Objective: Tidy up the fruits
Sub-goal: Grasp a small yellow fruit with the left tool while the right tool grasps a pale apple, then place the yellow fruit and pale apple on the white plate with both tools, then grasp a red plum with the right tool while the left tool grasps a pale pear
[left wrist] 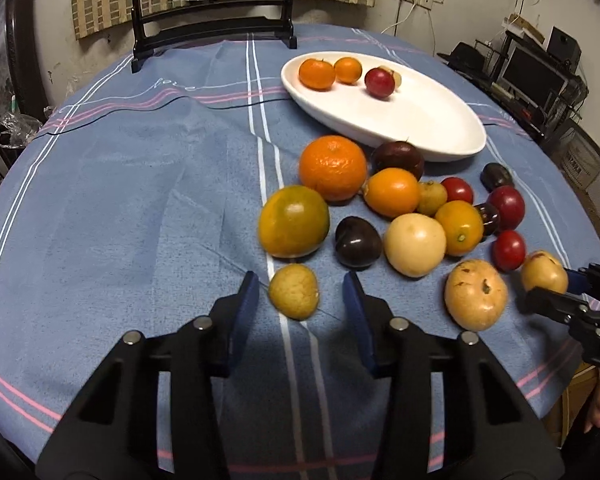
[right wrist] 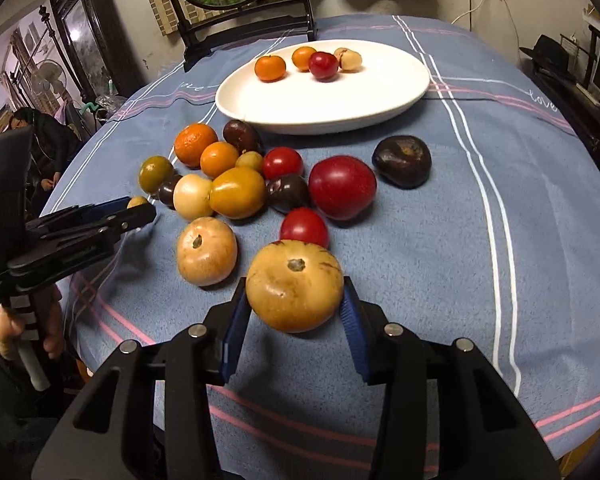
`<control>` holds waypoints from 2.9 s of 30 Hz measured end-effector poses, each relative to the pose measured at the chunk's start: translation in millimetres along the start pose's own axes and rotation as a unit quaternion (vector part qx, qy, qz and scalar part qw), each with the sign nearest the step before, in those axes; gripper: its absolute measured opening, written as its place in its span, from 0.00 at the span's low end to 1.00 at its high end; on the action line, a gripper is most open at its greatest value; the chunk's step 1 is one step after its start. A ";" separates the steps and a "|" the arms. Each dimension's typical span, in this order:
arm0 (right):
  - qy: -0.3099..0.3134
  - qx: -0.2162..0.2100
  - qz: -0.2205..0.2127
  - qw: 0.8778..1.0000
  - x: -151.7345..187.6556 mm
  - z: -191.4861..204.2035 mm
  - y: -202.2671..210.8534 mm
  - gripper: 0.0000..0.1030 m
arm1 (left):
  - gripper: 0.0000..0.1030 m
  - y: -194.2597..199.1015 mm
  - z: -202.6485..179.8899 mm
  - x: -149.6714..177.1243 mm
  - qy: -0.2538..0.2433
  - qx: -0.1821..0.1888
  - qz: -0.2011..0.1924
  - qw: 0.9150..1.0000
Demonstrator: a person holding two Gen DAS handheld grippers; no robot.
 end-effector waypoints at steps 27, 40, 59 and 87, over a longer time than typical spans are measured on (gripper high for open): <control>-0.008 -0.010 -0.015 1.000 -9.7 7.9 12.7 0.43 | 0.24 45.7 -18.1 -16.5 0.006 0.040 -0.046 0.998; 0.029 0.007 -0.040 0.999 -98.2 -10.8 6.0 0.43 | 0.25 4.3 -38.8 -130.8 -0.046 0.042 -0.052 0.997; 0.006 0.044 0.012 0.999 -205.9 -85.0 -141.0 0.54 | 0.41 -152.1 -56.0 -196.3 -0.009 0.041 0.047 0.998; 0.005 0.027 -0.023 0.999 -18.8 -4.4 16.0 0.62 | 0.66 50.5 -33.1 -15.0 0.003 0.050 -0.052 0.997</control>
Point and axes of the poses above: each gripper's, at about its wrist camera, not at the fingertips, and y roughly against the way its jaws point, z to its left, x to its underside, the point moved 8 cm from there along -y, roughly the way its jaws point, and after that the axes turned 8 degrees about -z, right-handed, at the moved point
